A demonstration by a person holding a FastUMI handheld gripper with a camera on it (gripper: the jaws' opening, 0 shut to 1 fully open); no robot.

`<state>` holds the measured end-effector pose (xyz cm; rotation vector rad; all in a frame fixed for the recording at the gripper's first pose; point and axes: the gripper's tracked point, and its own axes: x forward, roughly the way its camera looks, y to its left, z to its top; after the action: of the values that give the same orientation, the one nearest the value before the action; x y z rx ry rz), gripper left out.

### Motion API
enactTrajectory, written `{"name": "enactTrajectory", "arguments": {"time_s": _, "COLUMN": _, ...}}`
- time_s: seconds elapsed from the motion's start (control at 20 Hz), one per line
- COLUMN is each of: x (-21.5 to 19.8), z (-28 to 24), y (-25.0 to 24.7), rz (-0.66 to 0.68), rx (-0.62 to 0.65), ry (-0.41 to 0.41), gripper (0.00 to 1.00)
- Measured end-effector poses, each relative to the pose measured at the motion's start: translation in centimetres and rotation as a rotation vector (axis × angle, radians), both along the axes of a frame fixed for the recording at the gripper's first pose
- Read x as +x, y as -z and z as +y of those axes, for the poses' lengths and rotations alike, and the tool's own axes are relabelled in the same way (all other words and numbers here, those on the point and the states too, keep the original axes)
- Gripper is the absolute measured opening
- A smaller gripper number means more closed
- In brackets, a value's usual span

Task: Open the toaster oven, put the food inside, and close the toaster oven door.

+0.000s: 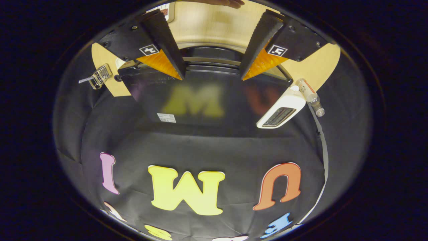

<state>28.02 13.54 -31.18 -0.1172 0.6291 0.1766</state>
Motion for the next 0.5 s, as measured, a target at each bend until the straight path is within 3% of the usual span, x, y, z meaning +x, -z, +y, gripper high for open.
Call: {"name": "enactTrajectory", "arguments": {"time_s": 0.5, "x": -0.67, "z": 0.02, "y": 0.34, "rz": 0.015, "rx": -0.014, "ry": -0.01, "gripper": 1.0}}
